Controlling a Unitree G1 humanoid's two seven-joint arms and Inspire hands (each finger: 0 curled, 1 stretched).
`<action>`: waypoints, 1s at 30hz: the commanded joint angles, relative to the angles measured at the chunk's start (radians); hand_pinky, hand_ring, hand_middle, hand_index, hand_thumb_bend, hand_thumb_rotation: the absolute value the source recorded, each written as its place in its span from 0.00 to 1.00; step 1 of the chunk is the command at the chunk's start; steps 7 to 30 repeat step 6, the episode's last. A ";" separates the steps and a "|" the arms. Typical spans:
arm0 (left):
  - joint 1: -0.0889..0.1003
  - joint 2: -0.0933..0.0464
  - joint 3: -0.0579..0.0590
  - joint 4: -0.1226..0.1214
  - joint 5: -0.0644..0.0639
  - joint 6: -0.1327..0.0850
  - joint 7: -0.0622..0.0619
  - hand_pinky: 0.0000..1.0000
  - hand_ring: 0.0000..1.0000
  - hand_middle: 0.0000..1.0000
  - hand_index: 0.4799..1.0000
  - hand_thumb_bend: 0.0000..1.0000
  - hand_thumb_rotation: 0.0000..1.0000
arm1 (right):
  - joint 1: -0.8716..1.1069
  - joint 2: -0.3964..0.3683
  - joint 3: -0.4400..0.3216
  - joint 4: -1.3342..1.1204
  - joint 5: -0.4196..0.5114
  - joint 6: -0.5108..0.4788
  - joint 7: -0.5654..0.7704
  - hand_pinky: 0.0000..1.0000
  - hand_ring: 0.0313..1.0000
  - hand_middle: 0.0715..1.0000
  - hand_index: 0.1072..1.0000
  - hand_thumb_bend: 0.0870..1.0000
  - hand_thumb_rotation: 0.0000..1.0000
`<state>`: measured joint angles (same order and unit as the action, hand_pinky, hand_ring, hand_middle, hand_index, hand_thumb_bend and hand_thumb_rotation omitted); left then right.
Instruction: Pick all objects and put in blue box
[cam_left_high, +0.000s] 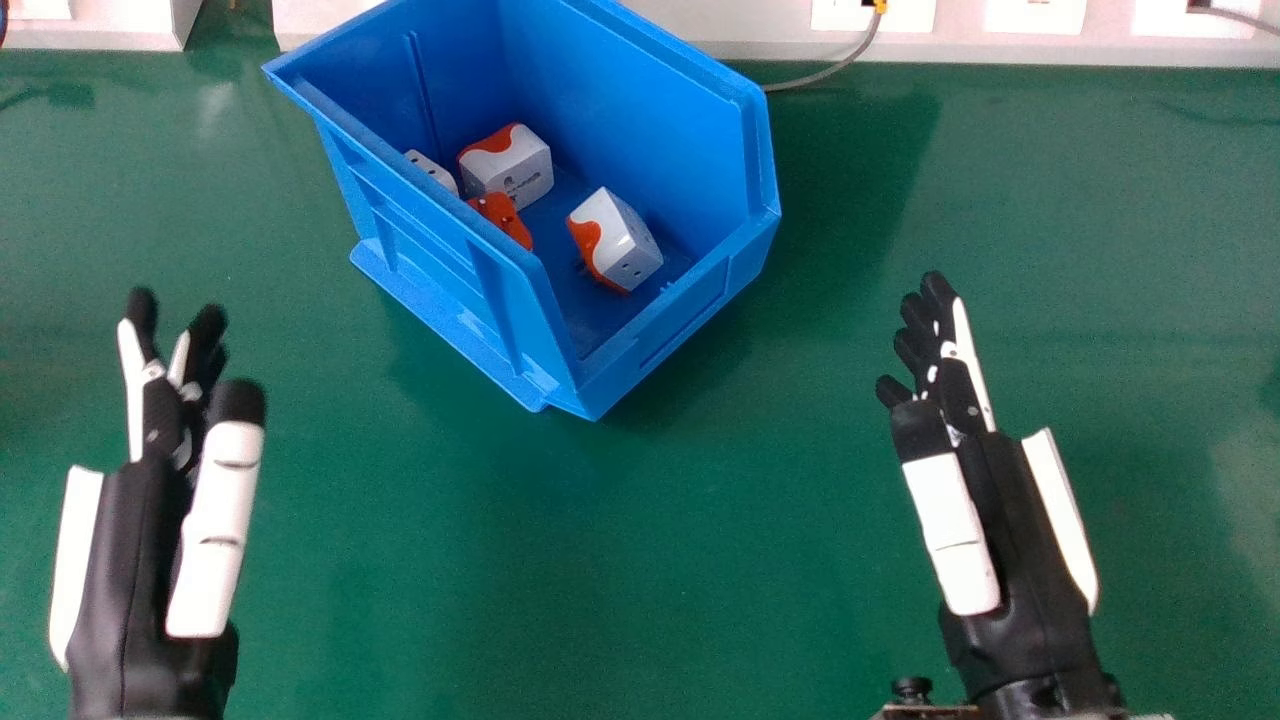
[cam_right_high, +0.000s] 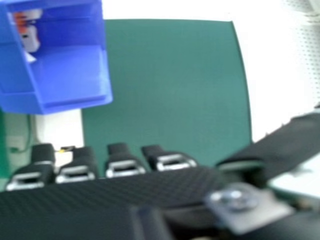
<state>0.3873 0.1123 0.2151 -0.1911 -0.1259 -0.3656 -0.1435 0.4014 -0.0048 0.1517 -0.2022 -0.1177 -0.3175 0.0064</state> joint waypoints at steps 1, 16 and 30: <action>-0.047 0.033 0.001 -0.013 -0.022 0.013 -0.024 1.00 0.97 0.96 0.93 0.47 0.83 | -0.032 0.008 -0.012 -0.003 -0.003 0.004 -0.016 0.92 1.00 1.00 1.00 0.51 1.00; -0.082 0.050 0.007 0.008 -0.025 0.014 -0.046 0.98 0.96 0.95 0.90 0.47 0.83 | -0.073 0.008 -0.012 0.040 -0.023 0.014 -0.032 0.95 1.00 1.00 1.00 0.54 1.00; -0.082 0.050 0.007 0.008 -0.025 0.014 -0.046 0.98 0.96 0.95 0.90 0.47 0.83 | -0.073 0.008 -0.012 0.040 -0.023 0.014 -0.032 0.95 1.00 1.00 1.00 0.54 1.00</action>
